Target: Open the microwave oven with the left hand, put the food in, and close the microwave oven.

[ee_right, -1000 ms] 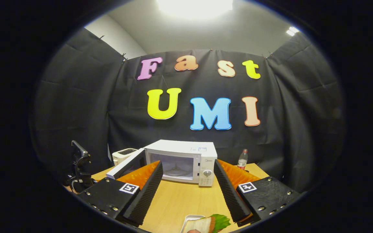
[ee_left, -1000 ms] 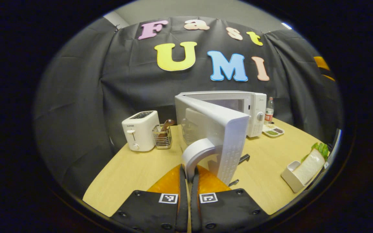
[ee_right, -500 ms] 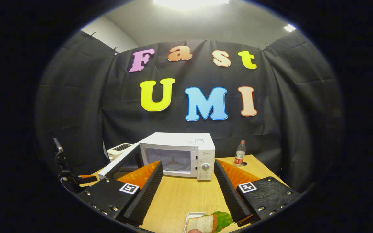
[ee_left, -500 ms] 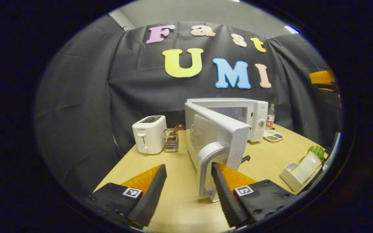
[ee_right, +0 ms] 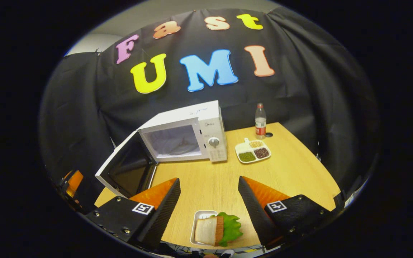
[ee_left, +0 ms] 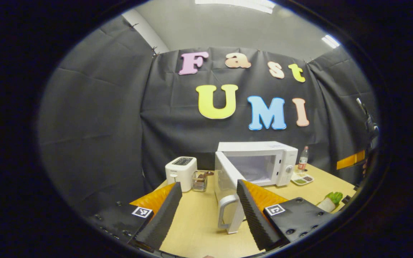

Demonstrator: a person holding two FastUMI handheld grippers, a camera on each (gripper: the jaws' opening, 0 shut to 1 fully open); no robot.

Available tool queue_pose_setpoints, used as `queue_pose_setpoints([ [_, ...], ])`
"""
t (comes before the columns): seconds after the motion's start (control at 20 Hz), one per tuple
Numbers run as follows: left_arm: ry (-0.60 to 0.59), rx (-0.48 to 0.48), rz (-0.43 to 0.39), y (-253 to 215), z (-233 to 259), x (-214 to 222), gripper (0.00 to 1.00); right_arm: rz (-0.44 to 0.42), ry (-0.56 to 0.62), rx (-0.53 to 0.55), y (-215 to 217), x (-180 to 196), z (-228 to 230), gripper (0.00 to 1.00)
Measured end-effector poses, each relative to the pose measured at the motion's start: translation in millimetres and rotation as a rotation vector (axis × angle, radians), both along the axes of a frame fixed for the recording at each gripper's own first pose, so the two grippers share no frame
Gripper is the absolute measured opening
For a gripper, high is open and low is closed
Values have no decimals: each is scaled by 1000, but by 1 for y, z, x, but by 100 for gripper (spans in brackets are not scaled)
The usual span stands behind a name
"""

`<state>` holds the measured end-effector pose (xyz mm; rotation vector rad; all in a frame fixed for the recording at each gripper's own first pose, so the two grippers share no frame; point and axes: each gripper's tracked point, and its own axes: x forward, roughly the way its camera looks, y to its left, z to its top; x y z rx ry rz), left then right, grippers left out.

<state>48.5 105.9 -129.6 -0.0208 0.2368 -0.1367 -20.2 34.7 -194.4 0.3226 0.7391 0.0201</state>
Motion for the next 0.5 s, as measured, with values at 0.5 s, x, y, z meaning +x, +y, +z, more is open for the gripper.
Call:
queue_pose_setpoints([
  [0.5, -144, 5, 49, -27, 73, -19, 98, 196, 335, 117, 13, -65, -95, 99],
])
